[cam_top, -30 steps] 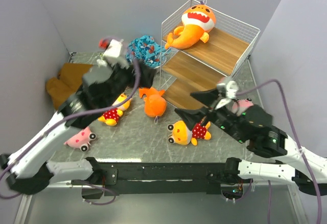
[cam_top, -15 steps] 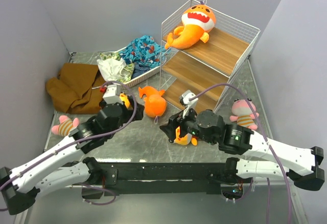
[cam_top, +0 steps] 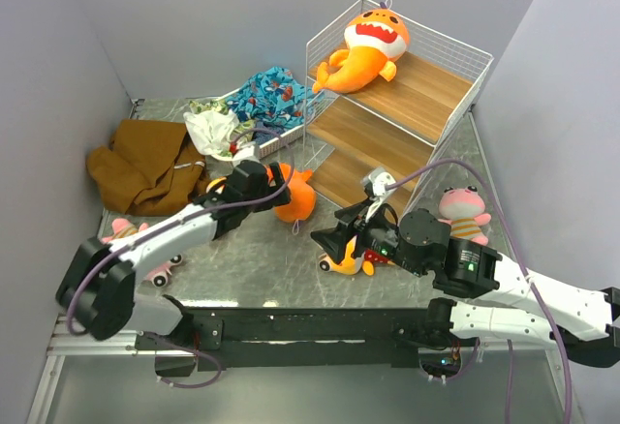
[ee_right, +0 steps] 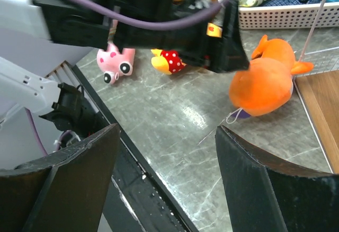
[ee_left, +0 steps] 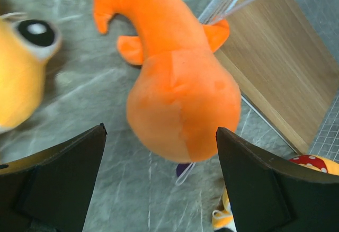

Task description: Place and organize the stuffed toys onto the shelf

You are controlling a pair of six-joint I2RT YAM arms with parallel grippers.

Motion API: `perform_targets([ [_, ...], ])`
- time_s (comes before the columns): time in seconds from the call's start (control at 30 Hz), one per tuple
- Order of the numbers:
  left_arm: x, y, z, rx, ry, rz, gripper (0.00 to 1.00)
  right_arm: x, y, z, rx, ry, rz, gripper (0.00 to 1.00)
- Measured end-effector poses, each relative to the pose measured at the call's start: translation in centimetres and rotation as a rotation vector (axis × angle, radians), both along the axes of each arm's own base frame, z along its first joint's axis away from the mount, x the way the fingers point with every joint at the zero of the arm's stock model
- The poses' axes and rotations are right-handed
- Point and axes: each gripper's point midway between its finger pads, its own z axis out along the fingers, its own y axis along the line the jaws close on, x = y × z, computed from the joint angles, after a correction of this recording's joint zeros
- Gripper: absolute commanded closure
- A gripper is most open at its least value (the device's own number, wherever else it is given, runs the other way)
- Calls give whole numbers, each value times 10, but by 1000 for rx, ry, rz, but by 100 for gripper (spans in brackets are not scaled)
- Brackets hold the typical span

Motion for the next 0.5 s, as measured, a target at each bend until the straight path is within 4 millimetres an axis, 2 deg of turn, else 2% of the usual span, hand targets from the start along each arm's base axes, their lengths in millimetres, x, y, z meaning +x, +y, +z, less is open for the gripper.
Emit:
perform_targets([
  [0.03, 3, -6, -5, -1, 8, -15, 11, 0, 0, 0, 2, -1, 0, 20],
  [0.13, 12, -16, -15, -7, 22, -42, 24, 0, 0, 0, 3, -5, 0, 21],
  [0.17, 15, -20, -19, -10, 29, -51, 39, 0, 0, -1, 2, -5, 0, 21],
  [0.23, 20, -26, -26, -11, 40, -68, 55, 0, 0, -2, -4, -7, 1, 21],
  [0.27, 22, -28, -29, -15, 46, -75, 71, 0, 0, -3, -6, -9, 1, 21],
  [0.33, 24, -34, -36, -19, 56, -100, 85, 1, -1, -3, -7, -10, 0, 22],
  [0.37, 24, -35, -38, -19, 60, -110, 98, 1, -1, -3, -8, -11, -1, 23],
  [0.5, 20, -38, -34, -36, 63, -141, 99, 2, -1, -3, 5, 5, -15, 24],
])
